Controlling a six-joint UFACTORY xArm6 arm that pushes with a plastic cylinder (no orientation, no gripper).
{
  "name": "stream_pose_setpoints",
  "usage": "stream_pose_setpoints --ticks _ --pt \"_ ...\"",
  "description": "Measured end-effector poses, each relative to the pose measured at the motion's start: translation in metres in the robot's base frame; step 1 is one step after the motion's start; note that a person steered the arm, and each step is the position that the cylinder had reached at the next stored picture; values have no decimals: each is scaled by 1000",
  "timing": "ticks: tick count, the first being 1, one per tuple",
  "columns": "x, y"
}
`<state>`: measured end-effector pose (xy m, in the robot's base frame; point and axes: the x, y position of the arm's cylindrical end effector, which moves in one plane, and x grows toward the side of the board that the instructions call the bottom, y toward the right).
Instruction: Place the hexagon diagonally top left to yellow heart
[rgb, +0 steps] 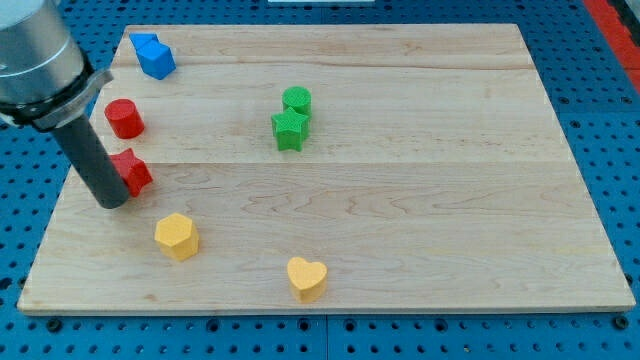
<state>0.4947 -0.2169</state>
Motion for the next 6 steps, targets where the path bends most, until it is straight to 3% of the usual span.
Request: stream_pose_setpoints --ticks 2,3,4,5,6 --pt "-41 -8" --pt "-39 -10" --pt "21 8" --pt "30 61" --pt "38 77"
